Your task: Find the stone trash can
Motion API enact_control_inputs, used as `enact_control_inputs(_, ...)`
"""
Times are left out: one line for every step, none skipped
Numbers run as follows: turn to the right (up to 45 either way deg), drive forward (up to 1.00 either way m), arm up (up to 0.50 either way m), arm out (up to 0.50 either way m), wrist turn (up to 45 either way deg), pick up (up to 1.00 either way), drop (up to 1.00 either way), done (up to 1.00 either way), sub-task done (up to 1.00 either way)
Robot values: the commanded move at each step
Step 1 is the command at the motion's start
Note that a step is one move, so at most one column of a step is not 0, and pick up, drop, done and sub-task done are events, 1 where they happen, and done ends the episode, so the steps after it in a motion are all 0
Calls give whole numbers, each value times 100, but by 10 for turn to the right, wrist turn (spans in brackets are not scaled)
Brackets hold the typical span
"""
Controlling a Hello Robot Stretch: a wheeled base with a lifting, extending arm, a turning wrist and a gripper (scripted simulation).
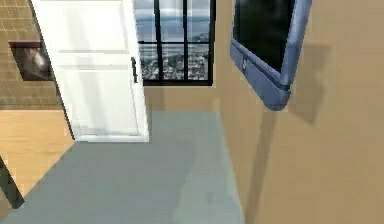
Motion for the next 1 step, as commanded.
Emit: enact_control_inputs(60,0,0,0,0,0,0,0,0)
